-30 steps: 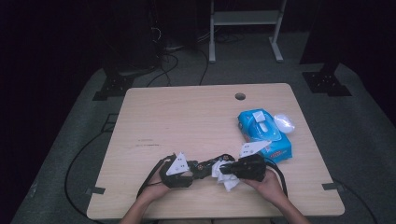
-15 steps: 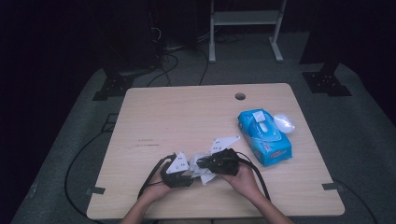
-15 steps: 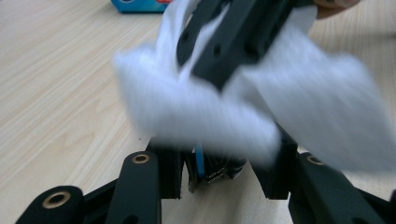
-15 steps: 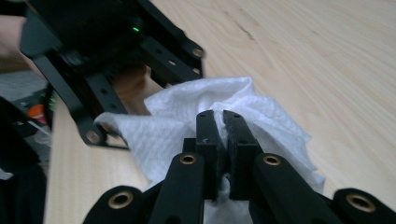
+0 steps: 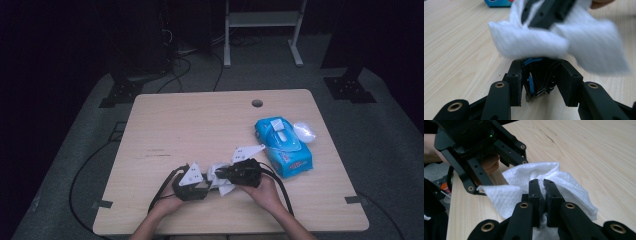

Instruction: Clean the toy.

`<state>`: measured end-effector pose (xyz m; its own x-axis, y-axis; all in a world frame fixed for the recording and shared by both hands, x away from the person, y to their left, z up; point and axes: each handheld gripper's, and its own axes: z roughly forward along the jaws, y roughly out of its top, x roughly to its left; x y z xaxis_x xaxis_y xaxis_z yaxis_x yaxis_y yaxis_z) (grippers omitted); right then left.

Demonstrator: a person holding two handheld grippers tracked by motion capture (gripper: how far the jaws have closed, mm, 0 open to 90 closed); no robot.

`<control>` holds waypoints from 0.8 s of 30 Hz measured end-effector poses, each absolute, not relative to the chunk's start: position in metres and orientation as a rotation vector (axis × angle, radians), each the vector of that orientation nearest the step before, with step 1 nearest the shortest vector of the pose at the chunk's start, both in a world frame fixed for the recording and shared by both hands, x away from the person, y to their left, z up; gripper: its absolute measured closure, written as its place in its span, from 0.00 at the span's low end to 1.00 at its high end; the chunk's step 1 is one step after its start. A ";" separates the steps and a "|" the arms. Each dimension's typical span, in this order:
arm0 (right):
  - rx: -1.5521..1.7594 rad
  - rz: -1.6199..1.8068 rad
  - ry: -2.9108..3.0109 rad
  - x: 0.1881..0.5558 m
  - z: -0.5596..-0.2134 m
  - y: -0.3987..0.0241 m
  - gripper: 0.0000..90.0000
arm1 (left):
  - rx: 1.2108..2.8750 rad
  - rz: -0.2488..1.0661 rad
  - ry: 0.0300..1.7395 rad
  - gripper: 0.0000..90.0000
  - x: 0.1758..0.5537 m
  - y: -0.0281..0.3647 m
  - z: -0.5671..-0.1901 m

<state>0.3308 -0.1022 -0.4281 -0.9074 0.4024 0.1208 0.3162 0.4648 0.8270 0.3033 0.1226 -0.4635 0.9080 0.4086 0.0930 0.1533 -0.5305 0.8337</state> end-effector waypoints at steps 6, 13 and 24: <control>0.767 1.368 2.517 0.340 -0.427 -0.133 0.94 | 2.132 0.342 0.394 0.65 0.304 0.123 -0.463; 0.699 1.432 2.565 0.333 -0.430 -0.111 0.94 | 2.132 0.345 0.396 0.65 0.304 0.123 -0.463; 0.861 1.357 2.437 0.344 -0.429 -0.160 0.94 | 2.134 0.342 0.401 0.65 0.305 0.122 -0.463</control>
